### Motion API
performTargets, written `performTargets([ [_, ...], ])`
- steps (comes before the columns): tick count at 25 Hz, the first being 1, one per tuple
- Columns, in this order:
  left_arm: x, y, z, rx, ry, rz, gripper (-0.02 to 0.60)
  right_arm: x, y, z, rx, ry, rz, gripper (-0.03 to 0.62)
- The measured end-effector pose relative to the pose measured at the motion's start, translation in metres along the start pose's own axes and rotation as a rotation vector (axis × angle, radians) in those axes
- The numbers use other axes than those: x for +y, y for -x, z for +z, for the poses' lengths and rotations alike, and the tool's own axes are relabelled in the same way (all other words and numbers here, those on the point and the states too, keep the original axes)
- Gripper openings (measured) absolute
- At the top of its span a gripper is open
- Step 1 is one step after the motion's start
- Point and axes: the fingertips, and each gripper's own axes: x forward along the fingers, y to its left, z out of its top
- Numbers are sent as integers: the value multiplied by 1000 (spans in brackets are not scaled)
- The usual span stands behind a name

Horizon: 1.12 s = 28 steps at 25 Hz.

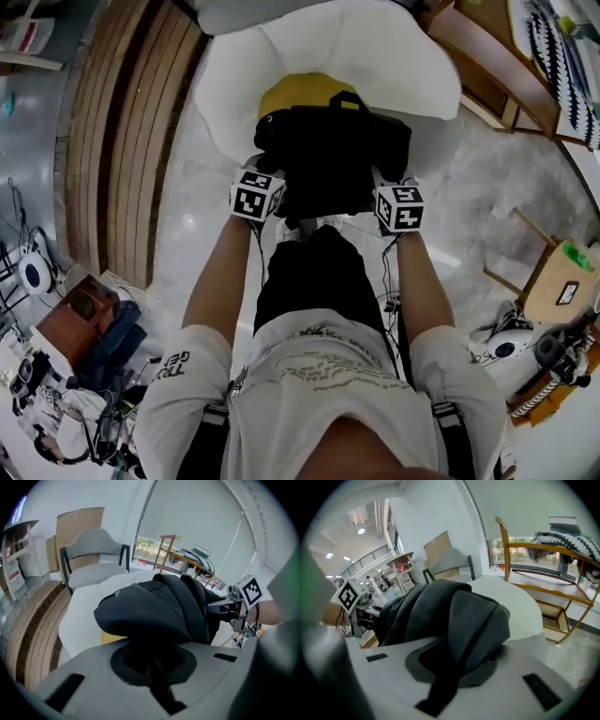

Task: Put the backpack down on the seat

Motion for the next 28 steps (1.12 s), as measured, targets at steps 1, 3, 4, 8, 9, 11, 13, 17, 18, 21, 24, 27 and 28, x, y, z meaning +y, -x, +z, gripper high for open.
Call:
performTargets([
  [1, 5, -7, -6, 7, 9, 6, 28, -2, -9, -4, 11, 5, 5, 55],
  [3, 15, -22, -17, 20, 22, 17, 28, -6, -29, -14, 30, 11, 12, 55],
  [4, 20, -30, -22, 25, 26, 21, 28, -7, -38, -18, 38, 13, 14, 55],
  [8, 38, -55, -45, 50, 34, 27, 28, -11, -72, -43, 69, -1, 26, 57],
  [9, 41, -58, -51, 57, 31, 28, 28, -10, -77, -50, 77, -12, 31, 60],
  [11, 48, -65, -62, 67, 24, 34, 28, -8, -86, -61, 87, -34, 42, 74],
  [13, 55, -73, -68, 75, 8, 44, 28, -8, -93, -68, 88, -47, 53, 74],
  [17, 57, -90, -81, 97, -35, 61, 28, -17, -98, -83, 99, -58, 39, 98],
  [18, 57, -94, -86, 105, -35, 63, 29, -20, -100, -87, 108, -64, 33, 112],
  [21, 58, -105, -96, 126, -26, 67, 29, -28, -105, -98, 134, -77, 14, 138],
  [24, 64, -107, -106, 120, -3, 79, 29, -34, -108, -111, 162, -66, -33, 206],
  [27, 80, -98, -109, 93, 45, 116, 147, -35, -105, -113, 161, -68, -65, 264],
  [28, 81, -92, -108, 90, 75, 111, 181, -35, -101, -111, 154, -60, -75, 264],
])
